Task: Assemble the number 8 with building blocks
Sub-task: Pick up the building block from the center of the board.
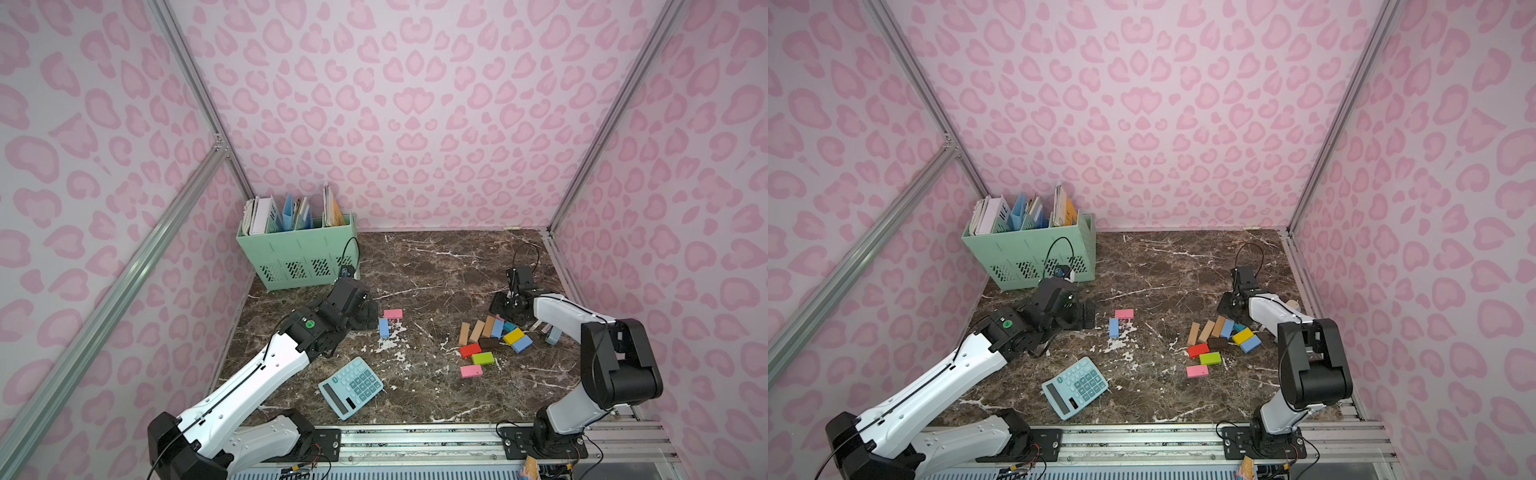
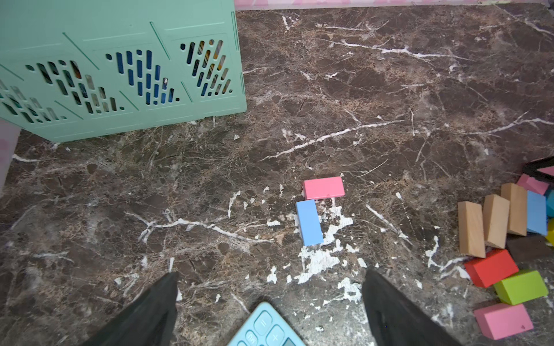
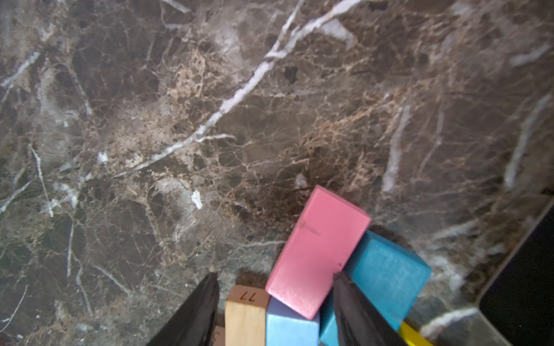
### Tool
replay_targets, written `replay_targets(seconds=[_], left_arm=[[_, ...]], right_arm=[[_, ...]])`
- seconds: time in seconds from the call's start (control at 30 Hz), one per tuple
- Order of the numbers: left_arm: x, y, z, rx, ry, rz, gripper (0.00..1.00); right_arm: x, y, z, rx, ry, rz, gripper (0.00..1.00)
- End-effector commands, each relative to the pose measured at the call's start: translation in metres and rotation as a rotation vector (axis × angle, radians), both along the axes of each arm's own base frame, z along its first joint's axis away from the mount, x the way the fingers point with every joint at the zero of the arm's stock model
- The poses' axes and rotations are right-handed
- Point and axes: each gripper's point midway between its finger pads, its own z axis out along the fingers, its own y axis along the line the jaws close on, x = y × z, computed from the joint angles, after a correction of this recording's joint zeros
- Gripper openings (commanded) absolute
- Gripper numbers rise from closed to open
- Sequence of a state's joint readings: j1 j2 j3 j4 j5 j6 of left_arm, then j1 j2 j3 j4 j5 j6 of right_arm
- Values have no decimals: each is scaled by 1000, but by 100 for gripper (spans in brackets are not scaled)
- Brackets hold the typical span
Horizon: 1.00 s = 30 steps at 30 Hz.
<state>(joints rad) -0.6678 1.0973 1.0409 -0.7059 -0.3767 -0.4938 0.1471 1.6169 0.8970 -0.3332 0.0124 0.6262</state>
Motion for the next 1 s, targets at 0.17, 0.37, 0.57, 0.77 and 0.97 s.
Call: replay_targets(seconds=[0.17, 0.37, 0.57, 0.77, 0.97], left_arm=[[1, 8, 2, 43, -31, -3, 99], [1, 10, -1, 55, -28, -3, 99], [-1, 13, -1, 64, -36, -1, 99], [-1, 15, 1, 68, -42, -4, 99], [-1, 16, -1, 64, -42, -1, 99]], right_arm=[[1, -6, -8, -18, 12, -49, 60], [2, -6, -20, -24, 40, -56, 49], [5, -6, -27, -31, 55, -44, 37], [6, -1, -29, -27, 65, -4, 24], [9, 19, -2, -26, 10, 67, 18]])
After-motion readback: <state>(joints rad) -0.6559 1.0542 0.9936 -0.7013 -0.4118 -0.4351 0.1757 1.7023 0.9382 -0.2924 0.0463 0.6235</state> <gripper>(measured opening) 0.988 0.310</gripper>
